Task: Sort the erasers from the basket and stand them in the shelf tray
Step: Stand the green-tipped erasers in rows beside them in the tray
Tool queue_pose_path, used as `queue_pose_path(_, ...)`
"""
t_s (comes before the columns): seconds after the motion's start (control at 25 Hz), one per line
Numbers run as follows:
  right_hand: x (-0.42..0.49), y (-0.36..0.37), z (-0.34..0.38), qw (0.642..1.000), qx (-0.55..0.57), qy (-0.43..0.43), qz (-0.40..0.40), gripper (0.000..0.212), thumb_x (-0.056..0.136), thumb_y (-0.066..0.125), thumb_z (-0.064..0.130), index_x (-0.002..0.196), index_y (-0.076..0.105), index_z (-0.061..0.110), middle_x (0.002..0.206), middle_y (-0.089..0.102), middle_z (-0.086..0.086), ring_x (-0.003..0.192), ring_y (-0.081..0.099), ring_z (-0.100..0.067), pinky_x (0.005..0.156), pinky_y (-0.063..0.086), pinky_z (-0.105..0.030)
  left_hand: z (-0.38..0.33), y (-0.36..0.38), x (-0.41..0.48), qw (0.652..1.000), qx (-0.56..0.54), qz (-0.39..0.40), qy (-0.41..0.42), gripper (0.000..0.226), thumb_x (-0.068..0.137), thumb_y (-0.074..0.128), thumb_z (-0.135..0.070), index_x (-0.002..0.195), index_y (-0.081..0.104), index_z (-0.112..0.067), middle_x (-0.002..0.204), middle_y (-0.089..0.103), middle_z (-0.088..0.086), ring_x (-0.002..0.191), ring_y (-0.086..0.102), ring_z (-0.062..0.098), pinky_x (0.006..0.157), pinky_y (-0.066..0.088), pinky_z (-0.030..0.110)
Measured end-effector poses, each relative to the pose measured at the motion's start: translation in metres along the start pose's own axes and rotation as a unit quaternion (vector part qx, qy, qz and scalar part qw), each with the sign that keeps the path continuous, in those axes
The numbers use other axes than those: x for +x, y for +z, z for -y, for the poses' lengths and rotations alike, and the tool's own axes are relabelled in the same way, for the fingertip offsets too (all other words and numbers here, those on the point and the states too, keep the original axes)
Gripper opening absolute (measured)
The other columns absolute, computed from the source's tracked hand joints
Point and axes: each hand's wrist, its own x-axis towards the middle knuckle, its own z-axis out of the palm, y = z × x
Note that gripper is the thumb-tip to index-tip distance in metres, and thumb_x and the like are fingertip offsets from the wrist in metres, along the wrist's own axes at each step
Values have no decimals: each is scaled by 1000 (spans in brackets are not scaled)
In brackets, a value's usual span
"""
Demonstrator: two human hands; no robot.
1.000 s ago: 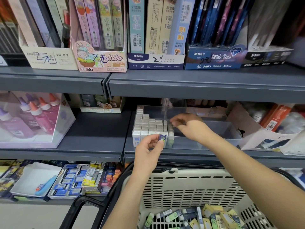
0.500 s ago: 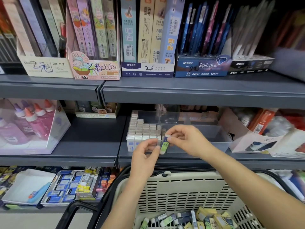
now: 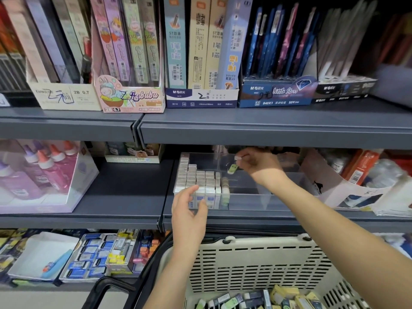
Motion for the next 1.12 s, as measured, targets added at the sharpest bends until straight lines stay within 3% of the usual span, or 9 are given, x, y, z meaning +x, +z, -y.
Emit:
queue_pose_path(0.24, 4, 23, 0, 997, -40, -11, 72, 14, 88, 60, 23, 101, 64, 24, 103, 69, 1, 94, 63, -17, 85, 46, -25, -2, -1, -1, 1000, -7, 9, 8, 36, 87, 58, -5, 100, 55, -39, 111, 48, -16, 97, 44, -17, 71, 38, 1)
queue_pose_path(0.4, 5, 36, -7, 994, -44, 9, 98, 6, 89, 59, 22, 92, 57, 26, 103, 69, 0, 93, 64, -18, 89, 48, -30, -2, -1, -2, 1000, -8, 18, 6, 38, 87, 58, -6, 98, 54, -42, 111, 46, -19, 97, 44, -14, 73, 39, 2)
queue_pose_path(0.6, 4, 15, -2, 997, -44, -19, 58, 7, 88, 60, 18, 91, 59, 24, 97, 67, 2, 91, 62, -18, 85, 46, -27, -4, 0, -2, 1000, -17, 20, -4, 34, 87, 57, -7, 98, 55, -39, 111, 48, -16, 90, 51, -7, 73, 40, 3)
queue_pose_path(0.72, -7, -7, 4, 1000, 4, -29, -1, 9, 87, 61, 13, 94, 63, 17, 92, 68, 1, 92, 64, -21, 93, 47, -33, -6, 1, -3, 999, -40, 31, -18, 28, 89, 57, -11, 95, 56, -38, 104, 55, -13, 83, 56, -7, 72, 43, 6)
queue_pose_path(0.8, -24, -15, 12, 995, 83, -45, -28, 10, 86, 61, 9, 86, 61, 19, 80, 66, 6, 81, 66, -15, 86, 50, -29, -8, 3, -5, 996, -69, 45, -34, 21, 89, 59, -15, 94, 58, -36, 95, 62, -11, 81, 60, -2, 72, 49, 17)
queue_pose_path(0.96, -62, -1, 26, 953, 296, -23, 60, 11, 87, 59, 3, 85, 60, 14, 74, 70, 2, 69, 69, -6, 67, 55, -17, -13, 3, -6, 981, -171, 79, -53, 18, 87, 62, -17, 103, 59, -25, 83, 72, -6, 68, 65, 6, 57, 50, 18)
queue_pose_path(1.12, -77, 10, 25, 950, 298, 13, 92, 7, 86, 61, 3, 87, 60, 10, 77, 72, -5, 71, 70, -8, 65, 55, -17, -11, -3, 0, 960, -268, 39, -76, 11, 89, 60, -15, 98, 58, -20, 83, 72, -2, 72, 67, 12, 56, 51, 20)
